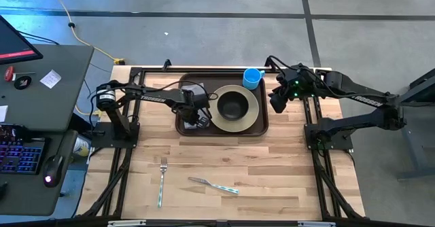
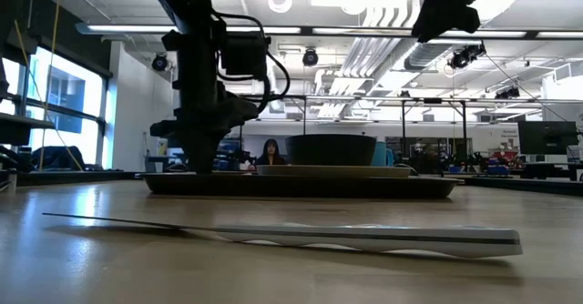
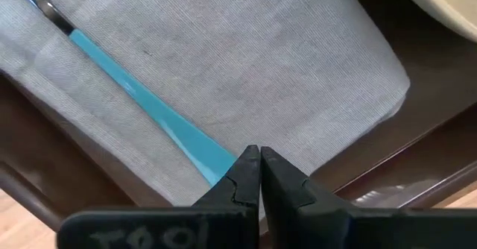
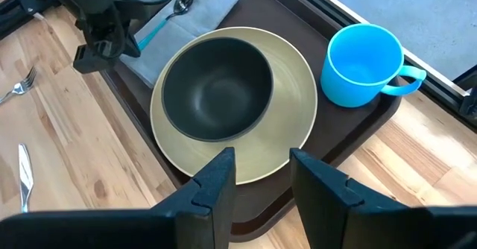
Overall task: Set up tray
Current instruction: Adjust the gray napkin on the brown tray
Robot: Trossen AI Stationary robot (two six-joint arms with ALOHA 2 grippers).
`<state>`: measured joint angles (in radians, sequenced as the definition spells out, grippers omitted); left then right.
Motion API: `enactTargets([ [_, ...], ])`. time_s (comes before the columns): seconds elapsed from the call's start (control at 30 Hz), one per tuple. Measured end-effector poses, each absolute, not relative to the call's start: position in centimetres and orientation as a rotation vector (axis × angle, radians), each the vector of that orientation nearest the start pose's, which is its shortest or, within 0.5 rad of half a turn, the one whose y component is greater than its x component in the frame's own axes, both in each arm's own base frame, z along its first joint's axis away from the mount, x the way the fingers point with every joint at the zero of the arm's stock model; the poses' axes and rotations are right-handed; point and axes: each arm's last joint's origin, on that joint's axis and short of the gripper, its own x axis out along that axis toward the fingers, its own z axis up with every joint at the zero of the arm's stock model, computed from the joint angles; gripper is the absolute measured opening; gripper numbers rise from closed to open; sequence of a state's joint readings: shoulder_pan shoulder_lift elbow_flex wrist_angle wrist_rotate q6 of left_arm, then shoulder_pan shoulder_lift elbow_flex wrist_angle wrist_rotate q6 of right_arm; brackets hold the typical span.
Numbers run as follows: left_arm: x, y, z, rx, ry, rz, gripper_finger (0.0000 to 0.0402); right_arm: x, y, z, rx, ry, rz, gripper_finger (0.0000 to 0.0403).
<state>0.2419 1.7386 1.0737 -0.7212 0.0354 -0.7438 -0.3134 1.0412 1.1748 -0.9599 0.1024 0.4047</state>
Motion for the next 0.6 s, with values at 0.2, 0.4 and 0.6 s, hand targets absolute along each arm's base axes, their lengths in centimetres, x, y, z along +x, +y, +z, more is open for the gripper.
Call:
enactTargets([
  [0.2,30.66,7.34,16.56,-0.851,1.227,0.65,0.0049,17.68,-6.05,35.24,0.457,0.74,-0.556,0.0119],
  [0.4,30.83,7.15,16.59,-0.846,1.215,0.644,0.0049,17.68,-6.05,35.24,0.457,0.74,-0.557,0.0119],
  [0.6,30.74,7.25,16.57,-0.826,1.214,0.671,0.0049,17.68,-6.05,35.24,0.458,0.739,-0.557,0.0119],
])
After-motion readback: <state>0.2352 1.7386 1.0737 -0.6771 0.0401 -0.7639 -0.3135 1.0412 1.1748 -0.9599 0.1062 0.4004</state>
